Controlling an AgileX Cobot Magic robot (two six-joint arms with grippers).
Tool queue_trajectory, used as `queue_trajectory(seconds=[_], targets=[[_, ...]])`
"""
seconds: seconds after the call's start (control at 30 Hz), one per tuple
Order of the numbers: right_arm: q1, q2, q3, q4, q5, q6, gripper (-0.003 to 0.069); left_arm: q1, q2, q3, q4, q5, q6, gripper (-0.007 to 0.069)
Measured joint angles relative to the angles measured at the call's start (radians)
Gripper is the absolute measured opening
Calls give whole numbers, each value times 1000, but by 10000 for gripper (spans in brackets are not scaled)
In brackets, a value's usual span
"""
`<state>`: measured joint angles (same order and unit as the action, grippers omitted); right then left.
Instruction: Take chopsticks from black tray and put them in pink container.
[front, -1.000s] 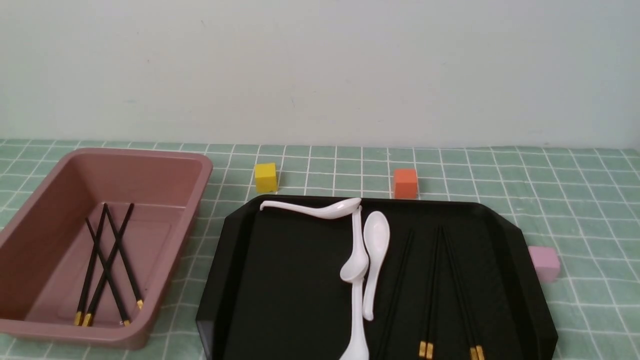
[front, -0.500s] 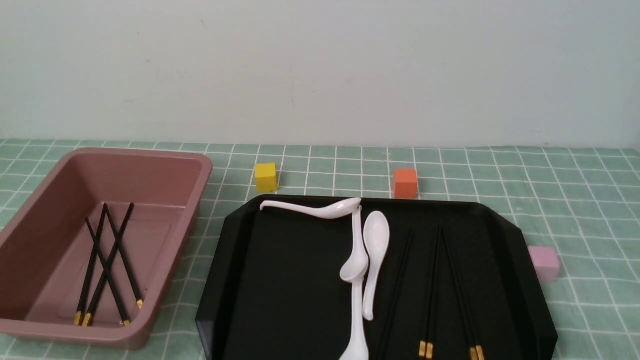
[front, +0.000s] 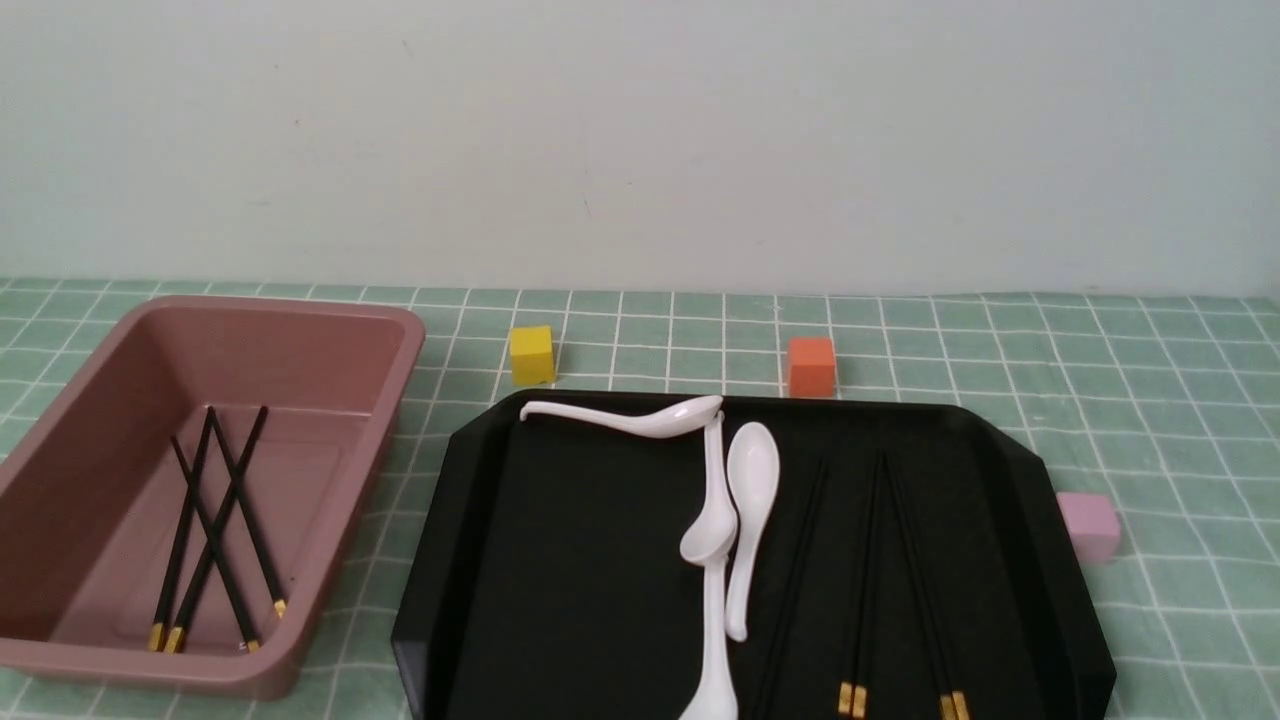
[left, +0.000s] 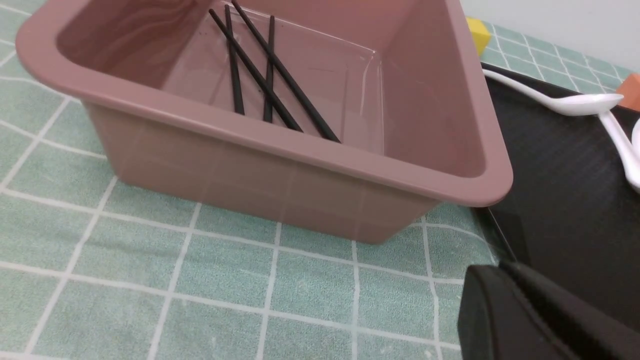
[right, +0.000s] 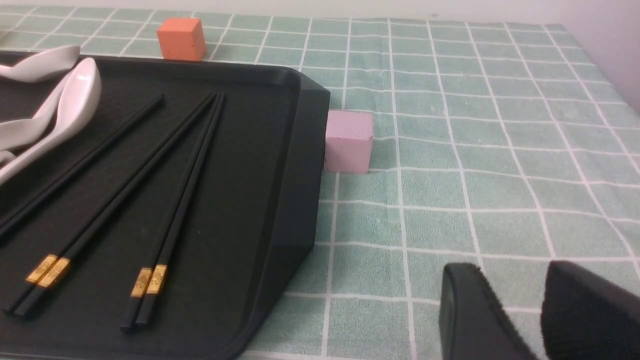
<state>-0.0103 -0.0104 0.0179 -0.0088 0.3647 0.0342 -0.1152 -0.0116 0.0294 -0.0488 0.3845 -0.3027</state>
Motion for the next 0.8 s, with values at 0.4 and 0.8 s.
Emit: queue_trajectory(seconds=[0.4,0.8], targets=[[0,0,0,0,0,0,240,0,0,0,0,0,0,26],[0,0,0,0,0,0,240,0,0,0,0,0,0,36]])
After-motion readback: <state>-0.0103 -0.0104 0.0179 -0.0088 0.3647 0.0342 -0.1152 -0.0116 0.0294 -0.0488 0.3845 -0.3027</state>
